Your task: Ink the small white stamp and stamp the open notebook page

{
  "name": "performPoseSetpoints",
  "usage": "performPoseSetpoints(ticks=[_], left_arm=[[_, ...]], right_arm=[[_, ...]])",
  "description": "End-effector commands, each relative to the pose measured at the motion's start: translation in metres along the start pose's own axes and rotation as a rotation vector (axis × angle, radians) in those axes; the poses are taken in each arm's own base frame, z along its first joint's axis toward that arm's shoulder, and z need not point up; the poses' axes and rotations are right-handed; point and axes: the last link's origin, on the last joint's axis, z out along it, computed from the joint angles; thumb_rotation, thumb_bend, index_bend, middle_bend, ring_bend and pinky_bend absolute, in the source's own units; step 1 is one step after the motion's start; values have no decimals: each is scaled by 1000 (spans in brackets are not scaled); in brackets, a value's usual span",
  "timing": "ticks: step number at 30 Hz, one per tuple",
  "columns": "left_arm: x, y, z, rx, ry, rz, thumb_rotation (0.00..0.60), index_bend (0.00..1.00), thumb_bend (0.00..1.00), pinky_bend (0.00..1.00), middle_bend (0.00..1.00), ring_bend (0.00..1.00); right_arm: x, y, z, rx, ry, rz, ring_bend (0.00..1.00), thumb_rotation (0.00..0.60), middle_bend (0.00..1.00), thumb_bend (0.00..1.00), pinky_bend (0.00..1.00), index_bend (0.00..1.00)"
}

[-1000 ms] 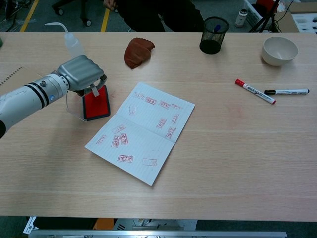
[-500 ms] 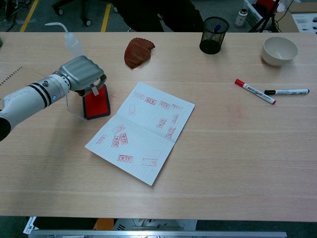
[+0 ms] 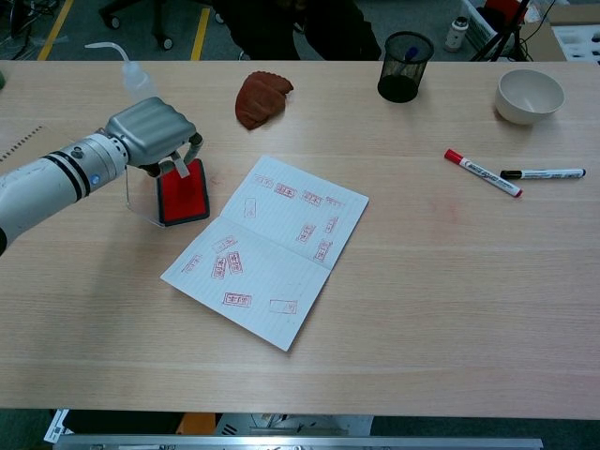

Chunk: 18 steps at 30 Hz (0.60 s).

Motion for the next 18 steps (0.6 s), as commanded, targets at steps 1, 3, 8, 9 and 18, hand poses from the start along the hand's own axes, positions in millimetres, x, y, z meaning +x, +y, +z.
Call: performPoseSetpoints(ticks=[1,3,8,9,18], left_arm=[[13,4,-13,-26,39,8,600,522,405,1000,1000,996],[16,10,-18,-47,47,15,600,522,405,1000,1000,996],[24,40,-35,-141,69,34,600,521,405,1000,1000,996],[25,47,-38,-158,74,36,600,520,405,1000,1000,996],[36,103,-48,-268,104,41,600,520,405,1000,1000,995]], right_arm=[[-1,0,1,5,-2,3,327,600,396,207,388,340],[-1,0,1,8,-3,5,327,600,396,206,387,340],[-2,2,1,7,-3,9,327,600,396,206,388,340],[-2,3,1,6,-3,10,327,600,396,206,388,340],[1,10,-4,-5,4,14,327,600,396,206,388,340]])
